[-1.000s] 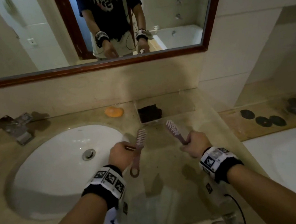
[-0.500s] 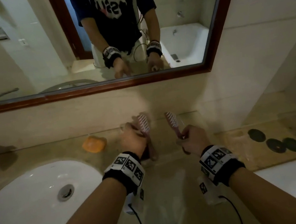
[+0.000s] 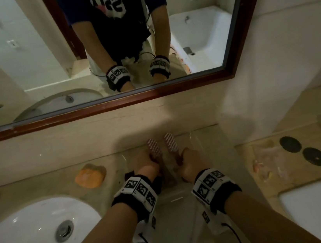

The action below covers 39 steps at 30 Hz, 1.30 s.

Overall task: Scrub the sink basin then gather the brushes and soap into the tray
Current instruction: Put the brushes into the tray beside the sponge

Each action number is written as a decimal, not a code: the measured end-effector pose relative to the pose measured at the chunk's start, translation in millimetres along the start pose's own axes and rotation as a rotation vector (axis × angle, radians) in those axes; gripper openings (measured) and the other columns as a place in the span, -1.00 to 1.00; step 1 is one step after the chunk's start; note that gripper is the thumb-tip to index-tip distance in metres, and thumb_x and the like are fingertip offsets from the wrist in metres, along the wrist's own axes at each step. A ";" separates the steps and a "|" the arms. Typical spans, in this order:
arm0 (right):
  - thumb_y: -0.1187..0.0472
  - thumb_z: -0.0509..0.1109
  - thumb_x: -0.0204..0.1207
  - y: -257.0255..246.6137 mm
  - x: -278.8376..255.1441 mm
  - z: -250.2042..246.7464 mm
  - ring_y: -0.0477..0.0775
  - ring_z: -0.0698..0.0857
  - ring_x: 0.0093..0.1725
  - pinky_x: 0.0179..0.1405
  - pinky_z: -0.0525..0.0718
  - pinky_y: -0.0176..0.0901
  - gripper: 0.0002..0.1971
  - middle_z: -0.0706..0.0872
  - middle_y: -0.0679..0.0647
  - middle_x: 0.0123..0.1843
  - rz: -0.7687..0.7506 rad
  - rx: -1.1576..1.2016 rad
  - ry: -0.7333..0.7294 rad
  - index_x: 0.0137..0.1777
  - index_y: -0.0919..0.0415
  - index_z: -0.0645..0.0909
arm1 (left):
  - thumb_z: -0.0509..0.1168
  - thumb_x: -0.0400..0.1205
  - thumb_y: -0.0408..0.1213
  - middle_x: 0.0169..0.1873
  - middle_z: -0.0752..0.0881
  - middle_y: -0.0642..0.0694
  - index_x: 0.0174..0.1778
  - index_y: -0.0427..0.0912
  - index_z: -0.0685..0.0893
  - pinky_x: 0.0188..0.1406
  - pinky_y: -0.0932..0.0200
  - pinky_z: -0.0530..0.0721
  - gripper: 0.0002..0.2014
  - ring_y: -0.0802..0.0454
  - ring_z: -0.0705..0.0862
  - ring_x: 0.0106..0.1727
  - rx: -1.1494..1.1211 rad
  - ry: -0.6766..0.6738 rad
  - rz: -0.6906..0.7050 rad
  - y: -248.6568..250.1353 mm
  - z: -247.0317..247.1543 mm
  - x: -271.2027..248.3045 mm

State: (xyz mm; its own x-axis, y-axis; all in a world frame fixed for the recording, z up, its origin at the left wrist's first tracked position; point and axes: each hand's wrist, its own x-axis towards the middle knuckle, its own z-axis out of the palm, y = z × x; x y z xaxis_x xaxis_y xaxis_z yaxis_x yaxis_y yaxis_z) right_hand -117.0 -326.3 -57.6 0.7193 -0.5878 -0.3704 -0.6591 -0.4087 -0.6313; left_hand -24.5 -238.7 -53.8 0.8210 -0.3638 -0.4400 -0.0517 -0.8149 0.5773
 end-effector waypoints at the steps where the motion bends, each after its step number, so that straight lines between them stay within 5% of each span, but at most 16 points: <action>1: 0.01 0.40 0.49 -1.0 2.0 2.8 0.30 0.69 0.11 0.11 0.69 0.10 -0.75 0.71 0.27 0.09 0.008 0.018 0.000 -0.20 0.14 0.45 | 0.32 0.58 -0.38 0.11 0.77 -0.27 0.16 -0.25 0.69 0.07 -0.02 0.76 -0.76 -0.22 0.74 0.09 0.013 -0.003 0.002 0.3 0.3 2.4; 5: -0.01 0.36 0.52 -2.0 10.6 11.5 0.32 0.66 0.19 0.21 0.66 0.14 -0.60 0.68 0.31 0.20 0.065 0.017 -0.008 0.15 0.34 0.52 | 0.30 0.57 -0.35 0.06 0.77 -0.27 0.05 -0.25 0.70 0.15 -0.03 0.71 -0.83 -0.22 0.73 0.11 0.114 0.007 0.031 0.7 -3.7 7.1; 11: -0.02 0.34 0.53 -2.3 20.5 21.0 0.32 0.68 0.17 0.17 0.69 0.12 -0.57 0.69 0.31 0.19 0.090 -0.030 0.018 0.19 0.35 0.49 | 0.31 0.54 -0.41 -0.03 0.76 -0.37 -0.19 -0.25 0.65 0.05 -0.15 0.76 -0.98 -0.28 0.74 0.01 0.073 0.024 0.062 1.0 -2.0 9.1; 15: 0.01 0.38 0.52 -2.1 22.8 25.4 0.28 0.69 0.16 0.05 0.66 -0.02 -0.58 0.70 0.28 0.18 0.084 -0.076 0.041 0.18 0.33 0.49 | 0.33 0.54 -0.35 -0.04 0.78 -0.30 -0.07 -0.28 0.69 0.10 -0.05 0.72 -0.89 -0.25 0.74 0.02 0.080 0.066 0.071 -1.2 -2.0 14.0; 24: 0.11 0.40 0.50 -0.4 25.5 28.1 0.31 0.64 0.23 0.13 0.62 0.02 -0.57 0.63 0.33 0.25 0.048 -0.111 0.065 0.22 0.40 0.46 | 0.29 0.56 -0.34 0.07 0.76 -0.26 0.01 -0.25 0.72 0.21 -0.06 0.68 -0.83 -0.23 0.71 0.14 0.162 0.123 0.010 0.0 3.6 16.2; 30: 0.17 0.32 0.58 1.7 22.6 20.6 0.31 0.64 0.23 0.12 0.62 -0.02 -0.63 0.61 0.34 0.28 0.024 -0.134 0.138 0.27 0.40 0.44 | 0.33 0.55 -0.42 0.13 0.73 -0.37 -0.03 -0.32 0.68 0.19 -0.13 0.72 -0.89 -0.29 0.71 0.16 0.000 -0.003 -0.004 -2.9 -4.8 9.5; 34: 0.21 0.28 0.59 -11.4 9.8 14.2 0.34 0.63 0.21 0.14 0.61 0.02 -0.67 0.57 0.31 0.29 -0.026 -0.153 0.190 0.28 0.38 0.44 | 0.36 0.47 -0.51 0.03 0.74 -0.32 -0.16 -0.18 0.64 0.06 -0.04 0.76 -0.86 -0.24 0.72 0.08 -0.077 0.102 0.088 -17.0 -29.5 -5.7; 39: 0.26 0.29 0.56 -58.8 -13.6 35.5 0.28 0.57 0.32 0.26 0.59 -0.01 -0.61 0.53 0.25 0.38 -0.194 -0.194 0.206 0.37 0.33 0.46 | 0.30 0.49 -0.44 0.07 0.68 -0.17 0.09 -0.19 0.64 -0.09 0.15 0.54 -0.74 -0.18 0.67 0.12 -0.003 0.275 0.160 -57.1 -80.6 -28.7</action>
State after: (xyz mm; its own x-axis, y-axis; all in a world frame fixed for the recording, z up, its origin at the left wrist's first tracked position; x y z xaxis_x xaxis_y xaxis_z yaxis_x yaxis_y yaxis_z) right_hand -80.2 -269.6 -39.6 0.7892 -0.6063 -0.0981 -0.5578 -0.6407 -0.5277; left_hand 0.7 -145.5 -18.7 0.9256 -0.3512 -0.1413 -0.1913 -0.7560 0.6260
